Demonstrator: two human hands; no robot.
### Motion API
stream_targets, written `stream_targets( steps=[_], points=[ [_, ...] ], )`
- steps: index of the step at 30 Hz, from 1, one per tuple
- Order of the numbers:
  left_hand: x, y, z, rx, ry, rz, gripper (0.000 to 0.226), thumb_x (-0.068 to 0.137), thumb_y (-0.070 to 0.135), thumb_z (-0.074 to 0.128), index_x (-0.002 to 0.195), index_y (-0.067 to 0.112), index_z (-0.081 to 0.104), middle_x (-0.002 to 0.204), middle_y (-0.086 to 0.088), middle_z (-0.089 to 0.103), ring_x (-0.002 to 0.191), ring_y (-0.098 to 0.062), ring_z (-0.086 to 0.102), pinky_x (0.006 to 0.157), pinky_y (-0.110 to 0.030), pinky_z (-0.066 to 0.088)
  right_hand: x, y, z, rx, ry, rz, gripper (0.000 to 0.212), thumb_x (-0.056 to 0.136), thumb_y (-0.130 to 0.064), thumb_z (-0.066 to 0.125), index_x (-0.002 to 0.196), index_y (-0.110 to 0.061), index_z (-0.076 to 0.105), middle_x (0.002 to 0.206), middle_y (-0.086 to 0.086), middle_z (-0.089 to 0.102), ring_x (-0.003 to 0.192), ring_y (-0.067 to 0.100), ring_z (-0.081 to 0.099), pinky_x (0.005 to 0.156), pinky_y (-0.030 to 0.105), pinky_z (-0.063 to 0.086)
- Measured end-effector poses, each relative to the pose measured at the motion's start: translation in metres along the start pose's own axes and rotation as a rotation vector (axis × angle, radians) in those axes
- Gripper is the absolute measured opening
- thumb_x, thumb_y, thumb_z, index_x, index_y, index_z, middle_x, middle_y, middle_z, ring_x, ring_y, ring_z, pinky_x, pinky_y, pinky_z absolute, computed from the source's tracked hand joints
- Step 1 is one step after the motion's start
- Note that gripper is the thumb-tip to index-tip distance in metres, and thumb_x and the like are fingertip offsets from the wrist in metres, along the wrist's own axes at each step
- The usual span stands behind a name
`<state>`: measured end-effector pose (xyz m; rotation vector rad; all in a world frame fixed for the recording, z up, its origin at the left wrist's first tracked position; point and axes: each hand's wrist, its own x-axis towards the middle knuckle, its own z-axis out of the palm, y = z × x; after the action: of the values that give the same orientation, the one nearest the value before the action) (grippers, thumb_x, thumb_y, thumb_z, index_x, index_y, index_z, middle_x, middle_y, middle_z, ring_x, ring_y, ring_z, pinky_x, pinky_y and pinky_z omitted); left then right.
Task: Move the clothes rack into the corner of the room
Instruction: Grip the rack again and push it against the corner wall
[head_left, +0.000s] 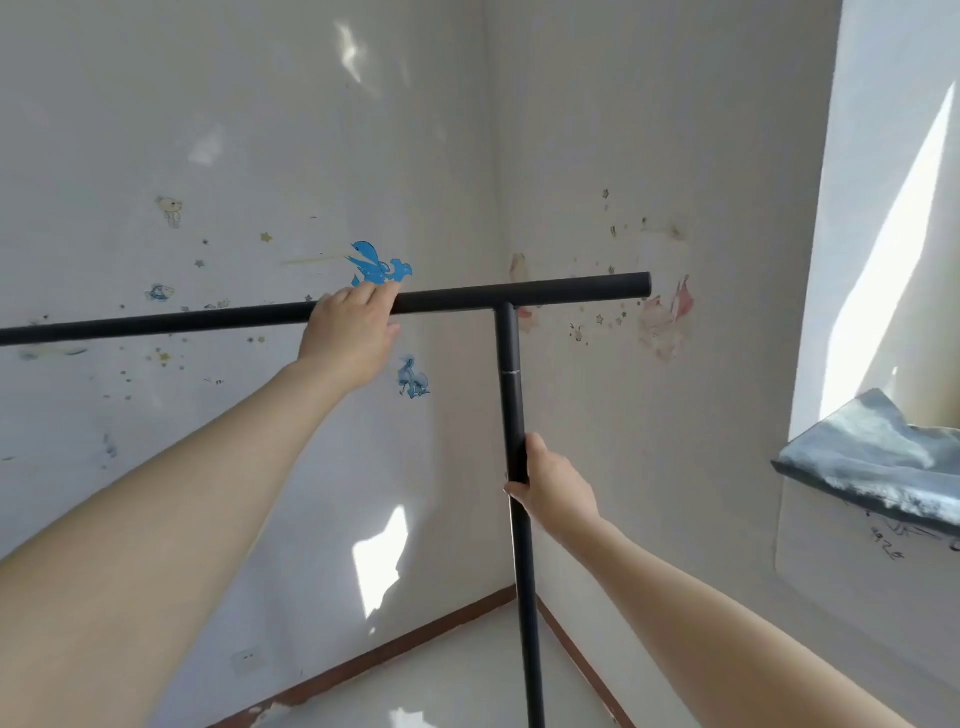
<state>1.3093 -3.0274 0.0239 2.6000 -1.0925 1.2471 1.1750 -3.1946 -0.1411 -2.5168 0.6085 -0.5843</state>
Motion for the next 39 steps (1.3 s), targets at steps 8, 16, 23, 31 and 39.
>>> stream_targets(
  steps=[8, 16, 23, 31, 39],
  points=[
    [0.043, -0.008, 0.039, -0.054, 0.07, 0.031, 0.035, 0.094, 0.039, 0.044, 0.095, 0.005, 0.049, 0.095, -0.014, 0.06, 0.084, -0.034, 0.053, 0.071, -0.039, 0.037, 0.039, -0.001, 0.018, 0.113, 0.002, 0.058, 0.018, 0.094, -0.016, 0.047, 0.094, -0.014, 0.028, 0.109, 0.005, 0.066, 0.097, 0.031, 0.063, 0.08, 0.046, 0.053],
    [0.083, -0.016, 0.091, -0.058, 0.173, 0.064, 0.039, 0.092, 0.047, 0.043, 0.085, 0.009, 0.046, 0.083, -0.011, 0.059, 0.072, -0.029, 0.046, 0.068, -0.038, 0.032, 0.088, -0.001, 0.025, 0.116, 0.04, 0.15, 0.016, 0.095, -0.015, 0.045, 0.105, -0.007, 0.035, 0.11, 0.009, 0.065, 0.095, 0.034, 0.063, 0.081, 0.048, 0.054],
    [0.109, -0.026, 0.123, -0.077, 0.195, 0.067, 0.038, 0.093, 0.043, 0.043, 0.087, 0.006, 0.047, 0.085, -0.013, 0.059, 0.076, -0.033, 0.049, 0.07, -0.039, 0.032, 0.132, 0.0, 0.04, 0.156, 0.063, 0.158, 0.016, 0.095, -0.013, 0.046, 0.105, -0.005, 0.036, 0.109, 0.013, 0.065, 0.091, 0.037, 0.064, 0.08, 0.052, 0.055],
    [0.147, -0.035, 0.167, -0.039, 0.191, 0.032, 0.039, 0.093, 0.043, 0.043, 0.089, 0.004, 0.05, 0.087, -0.016, 0.061, 0.081, -0.036, 0.053, 0.07, -0.04, 0.032, 0.199, 0.017, 0.056, 0.182, 0.024, 0.08, 0.019, 0.094, -0.013, 0.048, 0.106, -0.004, 0.037, 0.108, 0.015, 0.064, 0.093, 0.038, 0.063, 0.082, 0.051, 0.054],
    [0.194, -0.04, 0.212, 0.021, 0.12, -0.021, 0.038, 0.093, 0.042, 0.042, 0.093, 0.005, 0.05, 0.093, -0.016, 0.062, 0.088, -0.037, 0.054, 0.075, -0.042, 0.036, 0.282, 0.038, 0.069, 0.206, -0.055, -0.007, 0.016, 0.094, -0.013, 0.048, 0.1, -0.009, 0.034, 0.109, 0.015, 0.064, 0.095, 0.037, 0.063, 0.083, 0.05, 0.054]
  ],
)
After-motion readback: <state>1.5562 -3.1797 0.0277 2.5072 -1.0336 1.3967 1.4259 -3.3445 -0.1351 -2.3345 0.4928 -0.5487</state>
